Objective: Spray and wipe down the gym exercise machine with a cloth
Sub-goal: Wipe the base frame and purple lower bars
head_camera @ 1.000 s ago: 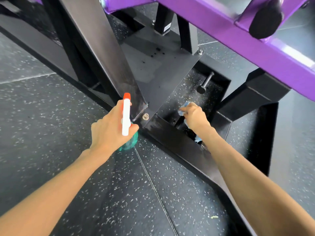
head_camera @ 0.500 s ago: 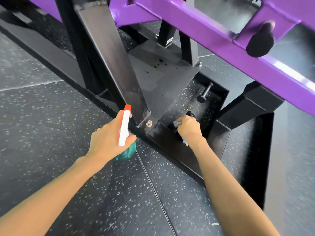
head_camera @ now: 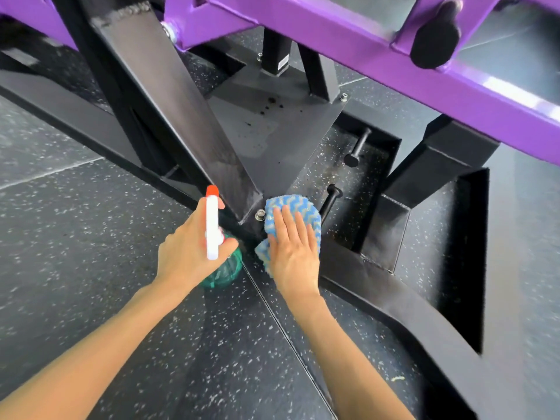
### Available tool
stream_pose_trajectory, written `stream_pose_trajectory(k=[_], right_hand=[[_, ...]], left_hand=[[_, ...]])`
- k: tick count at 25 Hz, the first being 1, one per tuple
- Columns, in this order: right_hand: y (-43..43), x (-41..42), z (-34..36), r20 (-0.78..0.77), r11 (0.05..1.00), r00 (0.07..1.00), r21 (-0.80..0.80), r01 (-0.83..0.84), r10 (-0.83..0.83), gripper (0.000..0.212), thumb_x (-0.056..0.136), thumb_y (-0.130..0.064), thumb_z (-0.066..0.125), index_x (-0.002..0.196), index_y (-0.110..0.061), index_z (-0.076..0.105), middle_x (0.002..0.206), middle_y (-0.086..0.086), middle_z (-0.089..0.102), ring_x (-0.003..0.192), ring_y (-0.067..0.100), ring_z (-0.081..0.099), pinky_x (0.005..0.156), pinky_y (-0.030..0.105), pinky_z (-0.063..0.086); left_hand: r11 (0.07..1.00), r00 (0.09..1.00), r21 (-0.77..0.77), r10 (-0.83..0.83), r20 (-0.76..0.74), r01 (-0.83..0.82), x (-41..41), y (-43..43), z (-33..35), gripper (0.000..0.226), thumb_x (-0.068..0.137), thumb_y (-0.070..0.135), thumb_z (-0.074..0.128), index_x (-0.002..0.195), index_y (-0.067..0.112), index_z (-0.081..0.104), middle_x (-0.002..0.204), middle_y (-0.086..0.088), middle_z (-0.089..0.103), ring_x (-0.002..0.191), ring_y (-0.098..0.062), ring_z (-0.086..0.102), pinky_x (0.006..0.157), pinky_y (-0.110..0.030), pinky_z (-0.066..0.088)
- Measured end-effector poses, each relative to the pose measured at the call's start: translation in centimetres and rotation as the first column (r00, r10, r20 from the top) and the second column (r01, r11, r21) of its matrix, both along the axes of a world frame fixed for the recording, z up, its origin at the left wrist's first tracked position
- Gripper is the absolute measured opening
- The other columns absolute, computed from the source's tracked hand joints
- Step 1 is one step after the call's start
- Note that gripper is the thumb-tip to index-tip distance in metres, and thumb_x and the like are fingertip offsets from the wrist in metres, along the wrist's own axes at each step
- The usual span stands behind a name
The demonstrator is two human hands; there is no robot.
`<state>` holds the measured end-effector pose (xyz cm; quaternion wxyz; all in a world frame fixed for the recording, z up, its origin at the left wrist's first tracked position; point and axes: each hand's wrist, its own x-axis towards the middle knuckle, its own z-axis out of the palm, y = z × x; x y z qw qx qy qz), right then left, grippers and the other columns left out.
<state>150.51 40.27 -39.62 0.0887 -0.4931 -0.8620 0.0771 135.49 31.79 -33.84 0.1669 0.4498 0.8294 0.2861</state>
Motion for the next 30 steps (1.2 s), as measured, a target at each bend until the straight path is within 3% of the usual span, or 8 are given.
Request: stream_pose_trajectory(k=[5,9,14,18,21,23,26,30], right_hand=[[-0.1,4.0,0.1,-0.072,0.957,0.957,0.054,0.287,-0.282,0.051,0.086,-0.027,0.032,0.128,-0.012,0.058,0.129,0.006,0.059,0.123,0.029,0.053,0.104,0.049,0.040],[-0.4,-2.4,0.5,-0.036,0.995,0.995,0.017,0.096,-0.096,0.057,0.085,-0.032,0.027,0.135,-0.020,0.052,0.139,0.007,0.051,0.129,0.033,0.046,0.107,0.052,0.036],[-1.1,7.9,-0.6,0.032,0.978,0.980,0.075,0.196,-0.199,0.048,0.093,-0.031,0.033,0.138,-0.019,0.048,0.139,0.001,0.051,0.129,0.024,0.047,0.108,0.042,0.036],[-1.9,14.7,1.9,-0.176,0.946,0.930,-0.070,0.316,-0.323,0.034,0.094,-0.021,0.037,0.123,-0.016,0.055,0.117,0.003,0.062,0.103,0.028,0.059,0.085,0.040,0.048],[-0.1,13.8,5.4,-0.419,0.909,0.807,-0.222,0.353,-0.416,0.027,0.101,-0.030,0.038,0.118,-0.016,0.055,0.096,0.004,0.065,0.085,0.027,0.059,0.074,0.033,0.043],[1.3,13.3,5.4,-0.297,0.875,0.826,-0.238,0.422,-0.479,0.028,0.099,-0.034,0.041,0.113,-0.015,0.056,0.097,0.011,0.064,0.091,0.034,0.057,0.078,0.038,0.043],[1.5,13.5,2.7,-0.166,0.889,0.874,-0.056,0.455,-0.457,0.029,0.095,-0.025,0.050,0.119,-0.012,0.060,0.127,0.016,0.053,0.116,0.038,0.049,0.096,0.045,0.038],[-0.5,9.7,-0.4,-0.129,0.934,0.930,0.059,0.353,-0.343,0.060,0.094,-0.038,0.031,0.141,-0.002,0.040,0.147,0.014,0.040,0.137,0.034,0.034,0.116,0.048,0.019]], left_hand=[[0.996,0.996,-0.003,-0.089,0.006,0.089,-0.3,0.0,0.1,0.050,0.081,0.021,0.062,0.116,0.033,0.028,0.073,0.013,0.058,0.066,-0.025,0.058,0.064,-0.036,0.045],[0.987,0.987,-0.036,-0.158,0.029,0.159,0.7,0.0,0.4,0.051,0.078,0.017,0.062,0.109,0.037,0.026,0.068,0.013,0.057,0.076,-0.027,0.062,0.069,-0.039,0.047],[0.979,0.979,-0.043,-0.201,0.011,0.202,3.2,-0.1,0.4,0.052,0.079,0.021,0.065,0.112,0.035,0.028,0.073,0.012,0.060,0.072,-0.030,0.062,0.068,-0.039,0.049],[0.975,0.976,-0.063,-0.214,-0.045,0.211,4.0,0.4,0.7,0.052,0.079,0.025,0.064,0.118,0.031,0.030,0.076,0.005,0.061,0.068,-0.036,0.059,0.070,-0.044,0.052],[0.979,0.980,-0.069,-0.194,-0.035,0.191,4.1,0.4,0.8,0.051,0.079,0.023,0.063,0.116,0.032,0.030,0.075,0.006,0.062,0.067,-0.033,0.058,0.068,-0.040,0.048],[0.984,0.986,-0.071,-0.166,-0.012,0.165,4.0,0.1,0.9,0.050,0.079,0.022,0.063,0.112,0.034,0.028,0.077,0.003,0.063,0.071,-0.034,0.059,0.070,-0.042,0.048],[0.985,0.986,-0.044,-0.166,0.010,0.166,3.8,-0.3,0.9,0.049,0.080,0.019,0.063,0.110,0.035,0.027,0.076,0.002,0.062,0.074,-0.036,0.061,0.073,-0.046,0.050],[0.983,0.983,-0.031,-0.183,-0.006,0.183,3.7,-0.4,0.6,0.051,0.083,0.015,0.066,0.108,0.035,0.026,0.073,0.006,0.057,0.071,-0.035,0.062,0.074,-0.047,0.053]])
